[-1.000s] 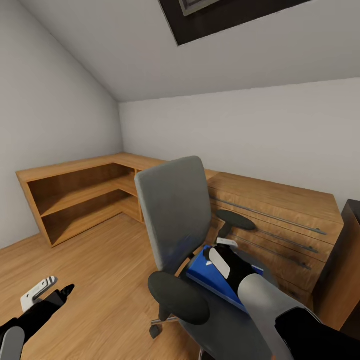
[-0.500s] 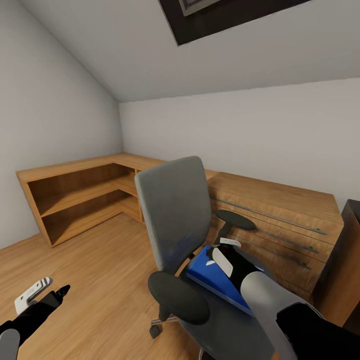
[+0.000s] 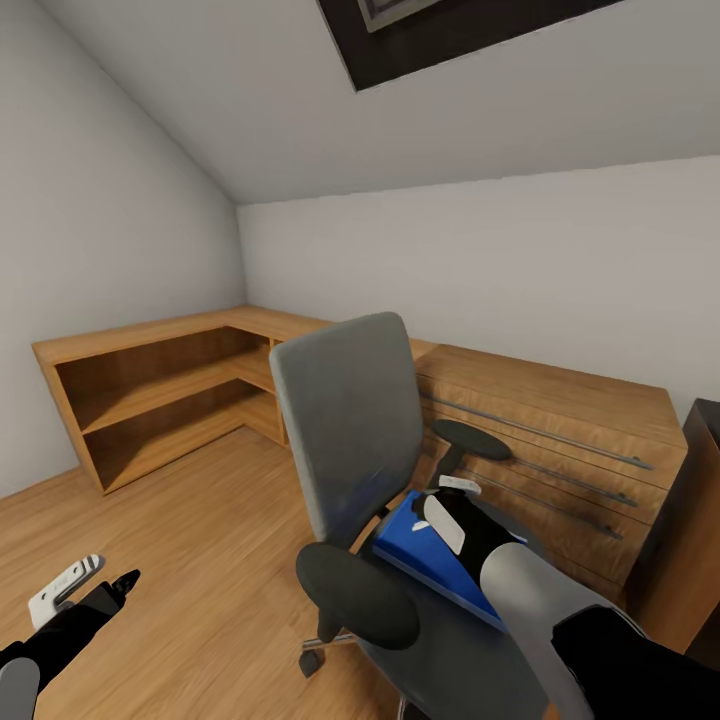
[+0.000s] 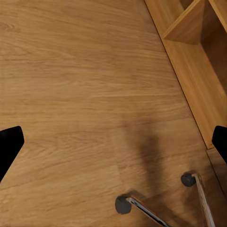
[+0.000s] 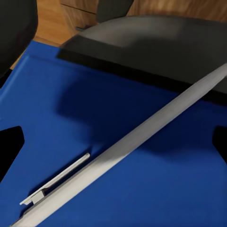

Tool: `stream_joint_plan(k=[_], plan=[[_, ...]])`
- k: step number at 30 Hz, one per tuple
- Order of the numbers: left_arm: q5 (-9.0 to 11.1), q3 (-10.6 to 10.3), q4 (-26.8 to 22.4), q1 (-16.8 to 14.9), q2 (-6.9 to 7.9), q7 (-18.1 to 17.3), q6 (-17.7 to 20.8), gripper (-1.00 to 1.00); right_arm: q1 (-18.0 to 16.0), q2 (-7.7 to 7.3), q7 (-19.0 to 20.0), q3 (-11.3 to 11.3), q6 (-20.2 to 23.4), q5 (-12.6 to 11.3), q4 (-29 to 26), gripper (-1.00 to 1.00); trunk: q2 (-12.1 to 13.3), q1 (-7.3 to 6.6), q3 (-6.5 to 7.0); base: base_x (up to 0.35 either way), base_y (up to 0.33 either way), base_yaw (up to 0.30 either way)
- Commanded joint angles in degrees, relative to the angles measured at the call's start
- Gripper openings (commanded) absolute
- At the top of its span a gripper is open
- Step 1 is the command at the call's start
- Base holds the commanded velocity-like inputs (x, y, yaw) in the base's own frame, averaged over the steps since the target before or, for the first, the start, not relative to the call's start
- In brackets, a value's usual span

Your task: In the bedroom, organize the workspace by keeping the computer under the desk, ensuring the monitor is on the desk, placing the keyboard on the desk next to the monitor, placing the mouse on the desk next to the keyboard, moving the folder from the swivel chair onto the desk next to the mouse, stacking the notebook on top of the folder with the pen on top of the notebook, and positioning the swivel chair next to the desk.

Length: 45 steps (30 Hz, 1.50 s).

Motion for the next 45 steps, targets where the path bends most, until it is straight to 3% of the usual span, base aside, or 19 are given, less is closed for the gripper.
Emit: stream_joint_plan(k=[1,45], plan=[[0.61,0.07,-0.08,-0.05,-0.04,0.48,0.3,1.0,-0.04,-0.03,-0.43,0.51,0.27,-0.4,-0.05,1.0,-0.03,-0.01,-0.07,0.0,0.0,0.004],[0.61,0.2,-0.08,-0.05,0.01,0.48,0.3,1.0,-0.04,-0.39,-0.47,0.21,0.9,-1.08,0.18,1.0,-0.03,-0.01,-0.53,0.0,0.0,0.024]])
